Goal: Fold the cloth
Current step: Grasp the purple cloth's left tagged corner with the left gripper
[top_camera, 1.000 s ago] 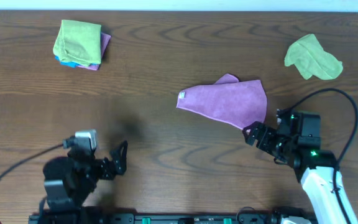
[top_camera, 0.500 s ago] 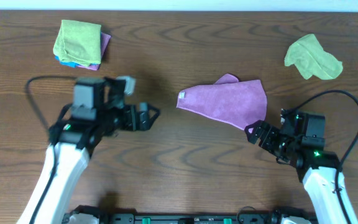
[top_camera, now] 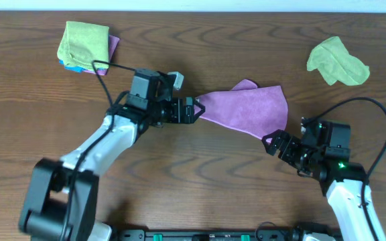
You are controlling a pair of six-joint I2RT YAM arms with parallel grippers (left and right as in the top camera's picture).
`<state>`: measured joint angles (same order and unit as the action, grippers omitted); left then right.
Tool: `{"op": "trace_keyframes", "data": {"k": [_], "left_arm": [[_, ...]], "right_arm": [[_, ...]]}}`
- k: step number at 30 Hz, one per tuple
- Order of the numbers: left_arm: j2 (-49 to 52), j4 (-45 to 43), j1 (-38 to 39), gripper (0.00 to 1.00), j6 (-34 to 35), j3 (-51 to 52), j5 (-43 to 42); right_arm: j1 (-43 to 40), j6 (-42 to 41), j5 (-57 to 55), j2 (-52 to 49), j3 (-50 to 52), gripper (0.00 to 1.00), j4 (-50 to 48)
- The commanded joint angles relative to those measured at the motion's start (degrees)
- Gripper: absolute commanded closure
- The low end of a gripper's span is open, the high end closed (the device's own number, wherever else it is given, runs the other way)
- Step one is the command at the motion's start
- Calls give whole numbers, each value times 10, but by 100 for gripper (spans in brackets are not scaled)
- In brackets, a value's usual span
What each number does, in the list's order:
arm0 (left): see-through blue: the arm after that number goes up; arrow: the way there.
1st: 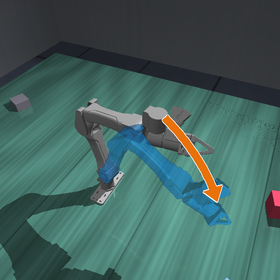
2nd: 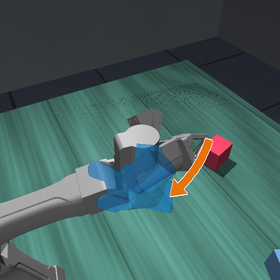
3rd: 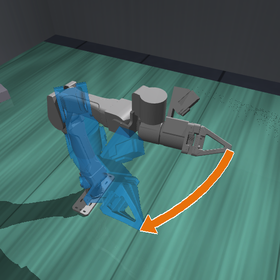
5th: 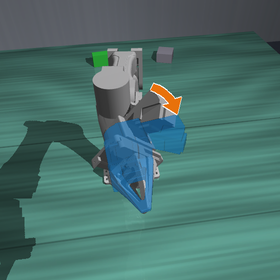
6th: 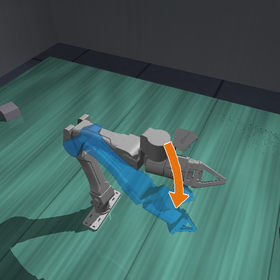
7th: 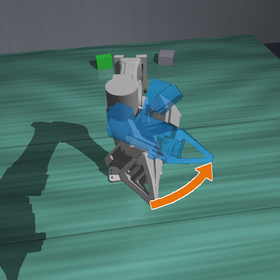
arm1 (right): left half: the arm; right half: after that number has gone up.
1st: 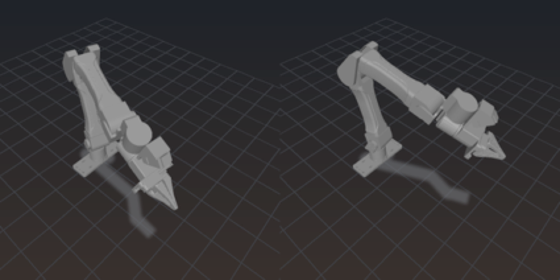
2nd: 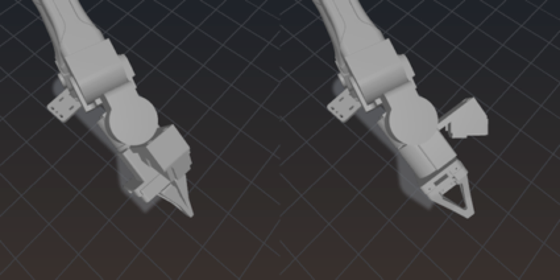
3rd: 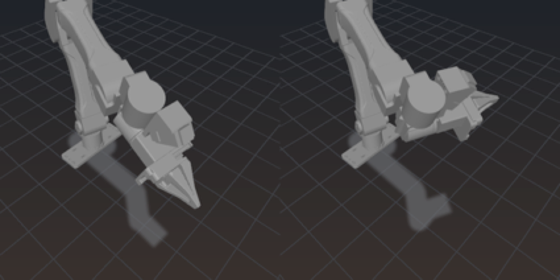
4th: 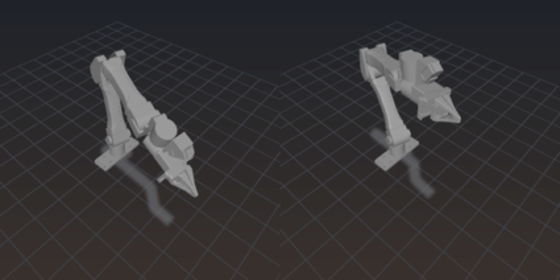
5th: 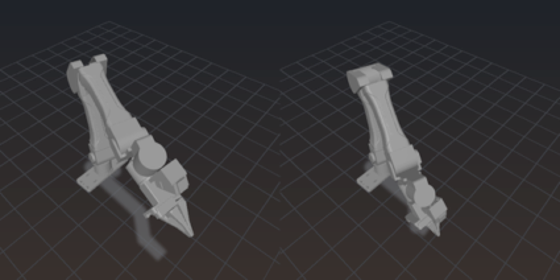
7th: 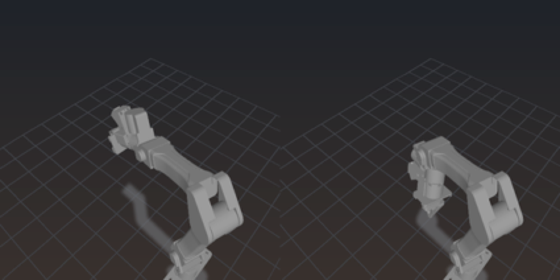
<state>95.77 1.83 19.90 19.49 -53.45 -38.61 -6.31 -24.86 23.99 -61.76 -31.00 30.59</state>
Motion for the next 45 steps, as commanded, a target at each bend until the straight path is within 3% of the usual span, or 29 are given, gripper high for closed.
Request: {"op": "trace_keyframes", "data": {"k": [1,7,16,45], "left_arm": [[36,-28,4,5,23,-7,-2],[87,-62,4,5,89,-7,41],[122,-121,4,5,123,-7,42],[126,-147,46,5,155,-7,108]], "right_arm": [[-6,-4,11,3,1,1,1],[-6,-4,24,3,1,1,1],[-6,-4,26,3,1,1,12],[-6,-4,26,3,1,1,11]]}}
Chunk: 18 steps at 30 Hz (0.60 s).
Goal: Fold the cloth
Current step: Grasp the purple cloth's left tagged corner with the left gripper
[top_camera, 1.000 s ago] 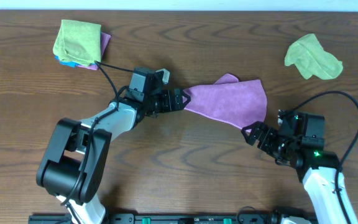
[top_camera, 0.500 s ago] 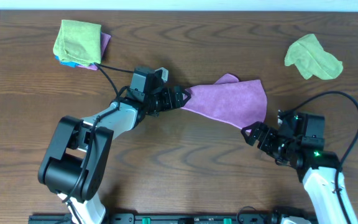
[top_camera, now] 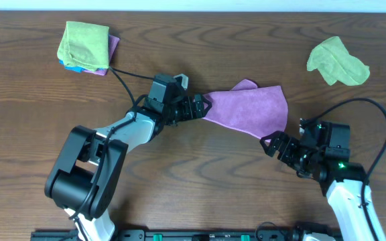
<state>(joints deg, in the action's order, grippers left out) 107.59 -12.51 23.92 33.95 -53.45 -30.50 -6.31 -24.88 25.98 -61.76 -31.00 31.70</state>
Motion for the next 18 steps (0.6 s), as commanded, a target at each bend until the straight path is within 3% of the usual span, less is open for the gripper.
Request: {"op": "trace_keyframes", "data": {"k": [1,12,14,18], "left_arm": [[8,-6,7,5,10,-7,27],[28,-35,12,0,45,-7,33],[30,-39,14,9,46,-7,29],[30,-45,20,16,49,-7,26]], "right_arm": [[-6,-4,6,3,1,1,0],[-6,-4,6,3,1,1,0],[-6,-4,6,3,1,1,0],[-6,-4,6,3,1,1,0]]}}
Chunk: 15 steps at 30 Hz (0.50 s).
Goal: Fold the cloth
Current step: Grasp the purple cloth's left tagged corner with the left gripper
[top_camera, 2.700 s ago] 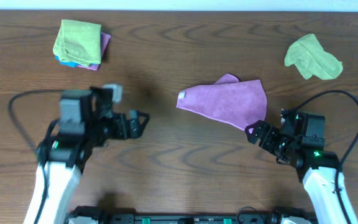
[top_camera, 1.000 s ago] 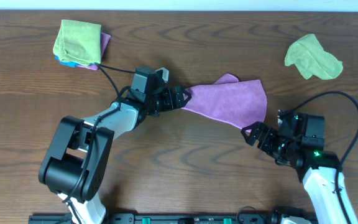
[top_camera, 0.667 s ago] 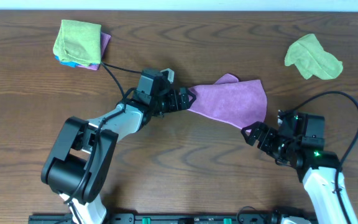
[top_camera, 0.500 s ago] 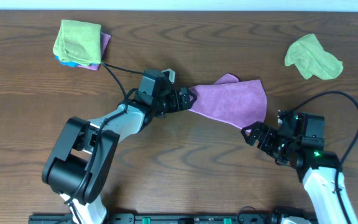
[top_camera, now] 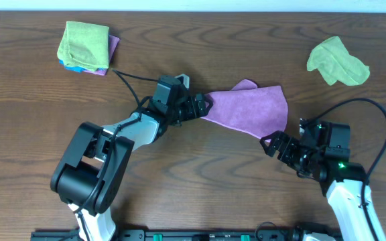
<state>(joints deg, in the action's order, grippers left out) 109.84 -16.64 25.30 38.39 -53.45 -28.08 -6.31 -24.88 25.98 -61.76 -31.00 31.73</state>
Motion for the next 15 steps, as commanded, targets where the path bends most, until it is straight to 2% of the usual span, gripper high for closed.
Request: {"op": "trace_keyframes", "data": {"k": [1,3,6,8,9,11,12,15], "left_arm": [[8,-3,8,20,5,-7,2],[9,-3,13,32,4,-7,2],[11,-3,17,43,4,-7,2],[12,-1,17,59,4,-7,2],[12,-1,17,72,4,-7,0],[12,-2,17,91,4,-7,-5],[12,-2,16,94,4,-7,-9],[11,-1,16,94,2,-7,-28]], "right_arm": [[-6,-4,6,3,1,1,0],[-6,-4,6,3,1,1,0],[-6,-4,6,3,1,1,0],[-6,-4,4,3,1,1,0],[-6,-4,1,3,1,1,0],[-6,-8,-13,3,1,1,1],[-6,-20,-25,3,1,1,3],[-6,-53,-60,3,1,1,4]]}}
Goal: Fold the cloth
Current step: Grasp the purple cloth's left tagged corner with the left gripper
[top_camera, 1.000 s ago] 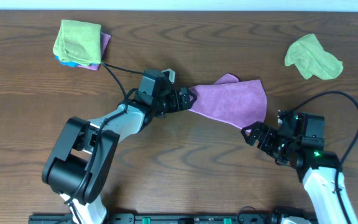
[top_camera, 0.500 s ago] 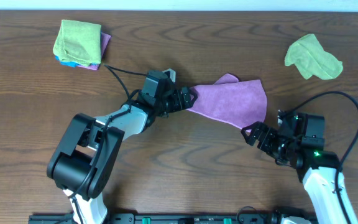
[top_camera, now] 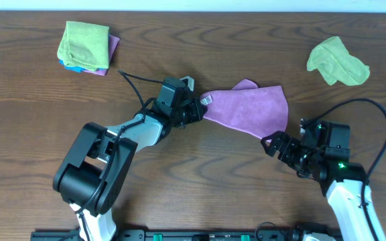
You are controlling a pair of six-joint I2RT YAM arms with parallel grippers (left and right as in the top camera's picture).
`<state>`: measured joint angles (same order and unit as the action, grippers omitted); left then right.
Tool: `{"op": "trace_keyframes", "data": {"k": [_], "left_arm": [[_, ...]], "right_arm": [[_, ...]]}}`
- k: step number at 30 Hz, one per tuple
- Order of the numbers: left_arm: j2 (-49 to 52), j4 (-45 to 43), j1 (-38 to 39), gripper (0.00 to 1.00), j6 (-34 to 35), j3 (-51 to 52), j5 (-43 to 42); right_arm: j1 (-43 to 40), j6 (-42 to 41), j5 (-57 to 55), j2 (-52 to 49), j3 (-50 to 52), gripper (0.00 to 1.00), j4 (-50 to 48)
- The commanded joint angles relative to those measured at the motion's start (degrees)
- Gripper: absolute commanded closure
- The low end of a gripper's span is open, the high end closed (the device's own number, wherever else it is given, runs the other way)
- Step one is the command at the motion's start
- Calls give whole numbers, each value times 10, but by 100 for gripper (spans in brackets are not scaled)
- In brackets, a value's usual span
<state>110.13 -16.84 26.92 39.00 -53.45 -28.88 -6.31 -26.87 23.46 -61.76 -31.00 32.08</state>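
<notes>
The purple cloth point(top_camera: 250, 108) lies spread at the table's centre-right, a small white tag point(top_camera: 206, 100) showing at its left tip. My left gripper point(top_camera: 198, 110) is at that left tip and shut on it, with the corner bunched against the fingers. At the cloth's lower right corner my right gripper point(top_camera: 268, 141) has its fingertips closed on the point of fabric. The cloth's lower edge runs straight between the two grippers.
A stack of folded cloths point(top_camera: 84, 45), green on top, sits at the far left. A crumpled green cloth point(top_camera: 337, 61) lies at the far right. The left arm's cable point(top_camera: 136, 82) loops over the table behind it.
My left gripper has moved a little further right with the cloth's left tip, and the white tag now shows there. The right gripper and the rest of the cloth have not moved.
At first my left gripper held the cloth's left tip further left, with the arm stretched out. At each later moment it stood further right, the elbow swung in and the tip pushed toward the cloth's middle. The right gripper stayed at the lower right corner throughout.
</notes>
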Motion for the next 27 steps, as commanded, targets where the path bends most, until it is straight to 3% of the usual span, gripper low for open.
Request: {"op": "trace_keyframes", "data": {"k": [1,10,18,27], "left_arm": [[8,1,-2,94,-8,-7,-30],[7,10,-26,94,-33,-7,-111],[7,45,-64,94,-43,-7,-193],[7,46,-71,94,-43,-7,-213]], "right_arm": [[-6,-40,-43,3,1,1,-2],[-6,-45,-66,-32,12,2,-64],[-6,-79,-53,-152,15,6,-162],[-6,-110,-43,-243,15,11,-234]]}}
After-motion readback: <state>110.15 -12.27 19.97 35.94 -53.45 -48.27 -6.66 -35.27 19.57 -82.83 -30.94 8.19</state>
